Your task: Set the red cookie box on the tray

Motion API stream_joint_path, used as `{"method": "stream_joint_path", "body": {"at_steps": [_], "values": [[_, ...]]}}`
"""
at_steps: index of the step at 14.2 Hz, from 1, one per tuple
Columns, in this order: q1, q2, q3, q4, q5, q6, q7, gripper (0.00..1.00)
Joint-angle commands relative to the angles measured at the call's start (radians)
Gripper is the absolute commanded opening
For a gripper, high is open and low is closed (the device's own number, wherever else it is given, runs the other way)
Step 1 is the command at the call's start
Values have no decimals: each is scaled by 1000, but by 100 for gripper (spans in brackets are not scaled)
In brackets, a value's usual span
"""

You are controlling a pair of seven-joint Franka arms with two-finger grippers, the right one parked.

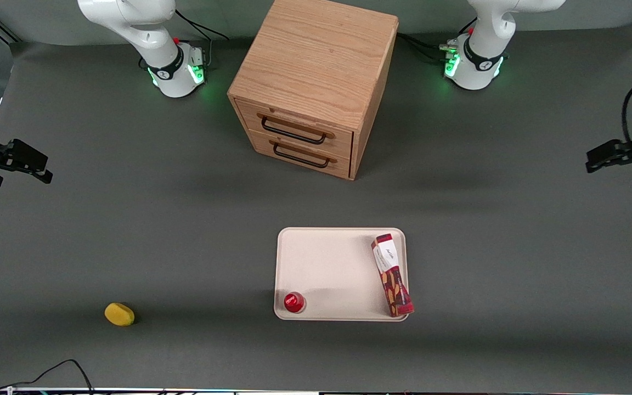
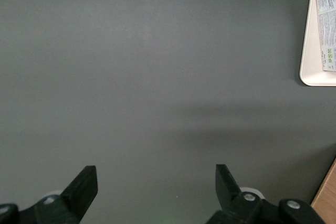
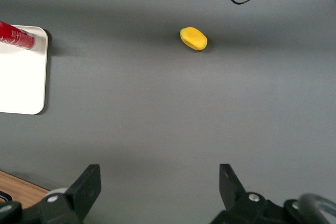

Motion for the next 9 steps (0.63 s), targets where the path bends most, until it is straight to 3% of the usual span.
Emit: {"method": "stream_joint_path", "body": {"at_steps": [1,9], "values": [[68,13,-72,75,-5,-23,17,100],[85,24,-104,124,-16,-46,5,100]]}}
